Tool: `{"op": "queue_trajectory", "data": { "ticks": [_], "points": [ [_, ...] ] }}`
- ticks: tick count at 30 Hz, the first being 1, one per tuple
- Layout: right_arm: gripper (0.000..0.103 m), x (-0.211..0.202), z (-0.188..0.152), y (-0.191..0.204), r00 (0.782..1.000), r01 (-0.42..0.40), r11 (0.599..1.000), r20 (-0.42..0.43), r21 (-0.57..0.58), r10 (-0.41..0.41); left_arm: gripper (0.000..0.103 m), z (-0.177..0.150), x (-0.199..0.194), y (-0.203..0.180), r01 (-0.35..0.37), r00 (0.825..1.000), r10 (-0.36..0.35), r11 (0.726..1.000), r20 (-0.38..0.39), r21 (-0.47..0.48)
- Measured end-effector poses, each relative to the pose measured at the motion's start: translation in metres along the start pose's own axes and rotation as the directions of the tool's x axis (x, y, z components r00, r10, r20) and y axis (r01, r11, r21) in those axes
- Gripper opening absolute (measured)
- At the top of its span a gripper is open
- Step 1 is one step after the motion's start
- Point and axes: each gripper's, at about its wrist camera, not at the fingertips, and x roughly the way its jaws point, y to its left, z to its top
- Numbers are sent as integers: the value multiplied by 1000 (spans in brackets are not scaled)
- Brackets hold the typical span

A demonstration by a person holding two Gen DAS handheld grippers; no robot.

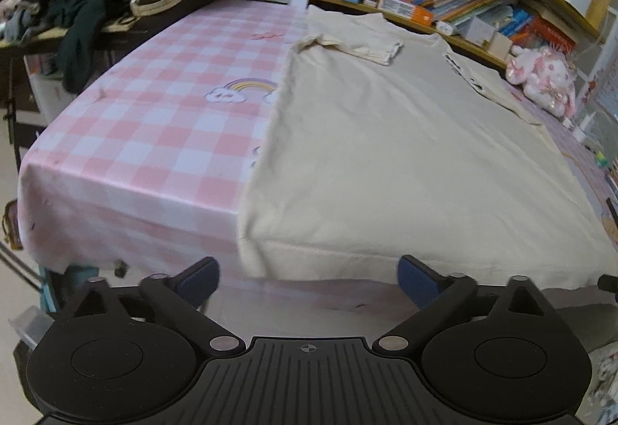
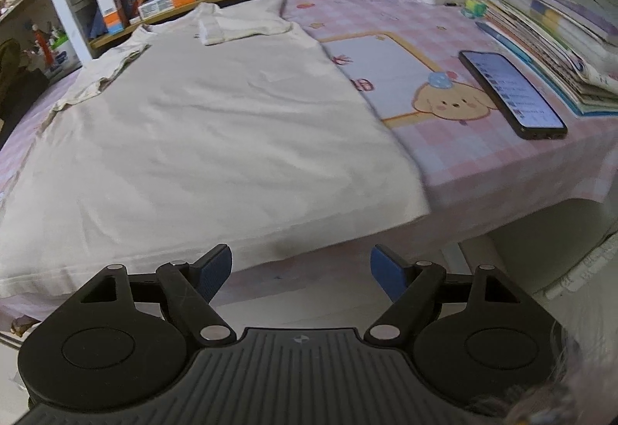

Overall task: Fold clothes
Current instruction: 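Move both open grippers to the shirt's side edge, then close both grippers on the cream T-shirt's side edge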

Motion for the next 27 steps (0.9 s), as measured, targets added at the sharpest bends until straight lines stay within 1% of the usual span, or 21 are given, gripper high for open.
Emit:
{"op": "queue_trajectory", "data": {
  "ticks": [2, 4, 7, 9, 12, 14, 16, 18, 21, 24, 25, 26, 27],
  "points": [
    [78, 3, 0, -7, 1000, 7, 1000, -11, 13, -7, 88, -1, 1, 7, 9, 1000, -9, 1000, -5, -22],
    [77, 7, 0, -15, 1000, 4, 999, -23, 32, -3, 75, -1, 6, 13, 10, 1000, -11, 999, -19, -42],
    [75, 12, 3, -25, 999, -4, 999, -32, 52, 5, 70, 1, 12, 22, 6, 999, -8, 997, -31, -71],
    [75, 13, 5, -33, 999, -5, 997, -31, 73, 7, 69, 4, 14, 30, 16, 999, -19, 995, -28, -98],
    [74, 14, 12, -50, 1000, -2, 992, -24, 126, 5, 69, 13, 15, 41, 54, 998, -57, 988, -12, -147],
    [71, 14, 17, -61, 1000, 1, 988, -19, 157, 2, 69, 19, 16, 48, 88, 996, -89, 981, -1, -172],
    [71, 14, 23, -71, 1000, -6, 984, -14, 180, 8, 69, 25, 20, 55, 121, 992, -126, 972, -10, -201],
    [71, 16, 30, -81, 999, -31, 979, -20, 203, 35, 69, 30, 26, 59, 138, 988, -149, 963, -29, -233],
    [69, 20, 39, -91, 995, -76, 970, -48, 231, 89, 69, 36, 33, 67, 172, 980, -194, 941, -49, -290],
    [60, 22, 45, -95, 987, -111, 964, -91, 241, 136, 69, 41, 38, 71, 189, 973, -221, 924, -62, -332],
    [53, 23, 47, -97, 983, -122, 962, -105, 245, 152, 64, 41, 39, 71, 182, 973, -219, 923, -73, -340],
    [43, 23, 50, -98, 979, -134, 959, -119, 249, 167, 53, 41, 39, 72, 177, 972, -219, 921, -84, -347],
    [41, 24, 52, -99, 974, -145, 957, -133, 253, 183, 30, 40, 39, 72, 177, 969, -225, 918, -98, -354]
  ]
}}
